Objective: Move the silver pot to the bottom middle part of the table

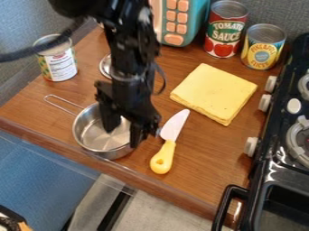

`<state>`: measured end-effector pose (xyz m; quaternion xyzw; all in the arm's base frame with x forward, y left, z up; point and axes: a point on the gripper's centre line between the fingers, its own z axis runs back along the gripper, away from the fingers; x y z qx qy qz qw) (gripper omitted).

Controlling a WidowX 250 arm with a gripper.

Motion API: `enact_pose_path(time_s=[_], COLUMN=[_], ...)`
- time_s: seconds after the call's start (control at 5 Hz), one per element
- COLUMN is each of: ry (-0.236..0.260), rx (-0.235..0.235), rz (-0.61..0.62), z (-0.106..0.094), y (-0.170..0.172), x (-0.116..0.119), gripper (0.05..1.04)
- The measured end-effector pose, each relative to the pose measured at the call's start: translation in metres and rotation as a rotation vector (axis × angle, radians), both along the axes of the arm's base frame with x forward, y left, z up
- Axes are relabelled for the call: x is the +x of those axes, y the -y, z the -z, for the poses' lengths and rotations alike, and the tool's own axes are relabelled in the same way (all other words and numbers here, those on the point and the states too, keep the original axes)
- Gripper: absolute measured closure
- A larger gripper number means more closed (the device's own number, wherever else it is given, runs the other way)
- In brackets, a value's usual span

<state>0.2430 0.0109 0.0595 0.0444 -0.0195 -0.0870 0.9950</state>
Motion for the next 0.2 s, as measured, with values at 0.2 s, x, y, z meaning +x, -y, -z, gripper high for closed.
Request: enact_pose_path(time_s=[0.2], ry=[0.009], rx=[-0.019], rz=[-0.027], z=[-0.0172], y=[-0.0053], x=[-0.0069], gripper=[0.072])
